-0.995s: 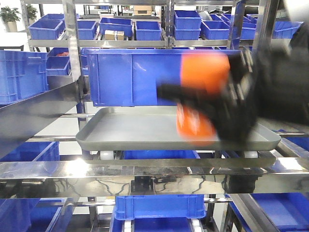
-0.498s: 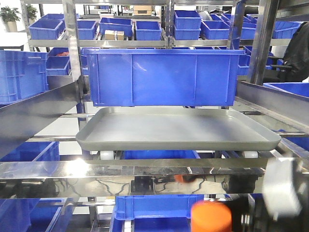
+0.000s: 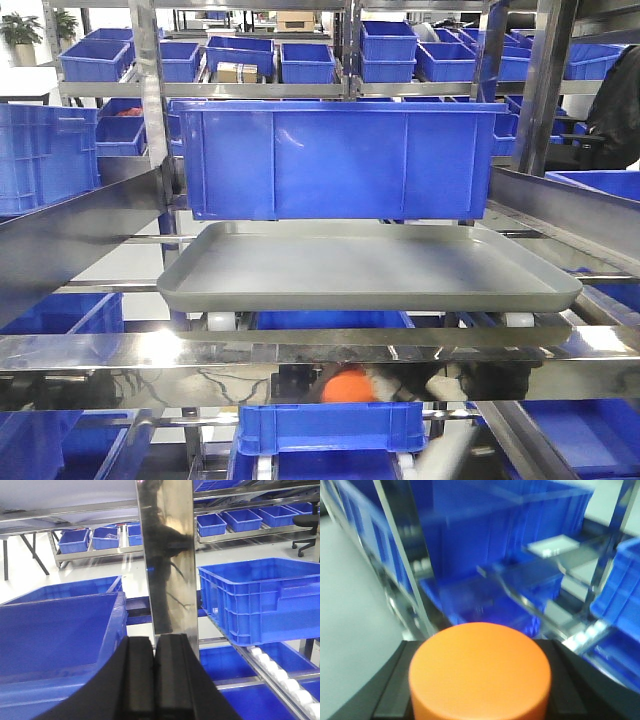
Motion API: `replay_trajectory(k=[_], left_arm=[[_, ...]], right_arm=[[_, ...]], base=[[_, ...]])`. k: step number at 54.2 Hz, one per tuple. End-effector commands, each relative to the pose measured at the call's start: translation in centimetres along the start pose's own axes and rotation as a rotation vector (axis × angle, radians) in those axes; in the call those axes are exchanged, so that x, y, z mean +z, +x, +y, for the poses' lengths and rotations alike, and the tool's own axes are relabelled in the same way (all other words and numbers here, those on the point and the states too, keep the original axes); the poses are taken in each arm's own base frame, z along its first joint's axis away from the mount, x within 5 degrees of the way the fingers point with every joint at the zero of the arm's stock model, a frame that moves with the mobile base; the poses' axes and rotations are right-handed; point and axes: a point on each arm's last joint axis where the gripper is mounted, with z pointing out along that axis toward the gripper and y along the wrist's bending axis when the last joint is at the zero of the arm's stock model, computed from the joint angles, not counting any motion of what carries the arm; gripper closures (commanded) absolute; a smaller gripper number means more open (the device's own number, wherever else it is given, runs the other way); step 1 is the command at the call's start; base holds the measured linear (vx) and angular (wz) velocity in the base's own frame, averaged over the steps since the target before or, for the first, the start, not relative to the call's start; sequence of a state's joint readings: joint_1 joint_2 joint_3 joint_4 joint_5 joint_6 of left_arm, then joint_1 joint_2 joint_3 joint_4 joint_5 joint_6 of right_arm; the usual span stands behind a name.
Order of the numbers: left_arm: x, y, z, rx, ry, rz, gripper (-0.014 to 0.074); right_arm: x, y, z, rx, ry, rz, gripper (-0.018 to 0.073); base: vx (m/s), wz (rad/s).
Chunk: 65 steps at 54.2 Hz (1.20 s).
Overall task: Grab orange capacitor from left shelf to right conveyor
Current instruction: 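Lift the orange cylinder off the tray and retract the right arm, then drive the base from the shelf to the round green conveyor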
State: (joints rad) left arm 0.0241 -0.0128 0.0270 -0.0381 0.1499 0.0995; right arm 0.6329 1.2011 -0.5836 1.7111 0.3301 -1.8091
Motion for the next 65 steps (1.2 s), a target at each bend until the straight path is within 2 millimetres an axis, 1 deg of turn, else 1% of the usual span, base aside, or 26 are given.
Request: replay_trajectory(k=[1, 8, 13, 65], left_arm=[[0.1, 0.3, 0.0, -0.005, -0.001, -0.062, 0.0602], [0.1, 0.3, 0.0, -0.004, -0.001, -0.062, 0.0602], [0.1, 0.3, 0.0, -0.004, -0.001, -0.062, 0.0602], [0.1, 0.3, 0.0, -0.004, -0.001, -0.062, 0.0602]], right_arm=[[0.9, -2.0, 0.1, 0.021, -0.021, -0.05, 0.0214], [2.0, -2.3, -0.6, 0.026, 0.0, -0.033, 0.0214], [2.4, -2.3, -0.8, 0.029, 0.005, -0.023, 0.0214], [2.5, -2.1, -1.0, 0.031, 0.023, -0.012, 0.0214]], base=[[0.0, 0.0], [0.0, 0.0], [0.0, 0.0], [0.0, 0.0]])
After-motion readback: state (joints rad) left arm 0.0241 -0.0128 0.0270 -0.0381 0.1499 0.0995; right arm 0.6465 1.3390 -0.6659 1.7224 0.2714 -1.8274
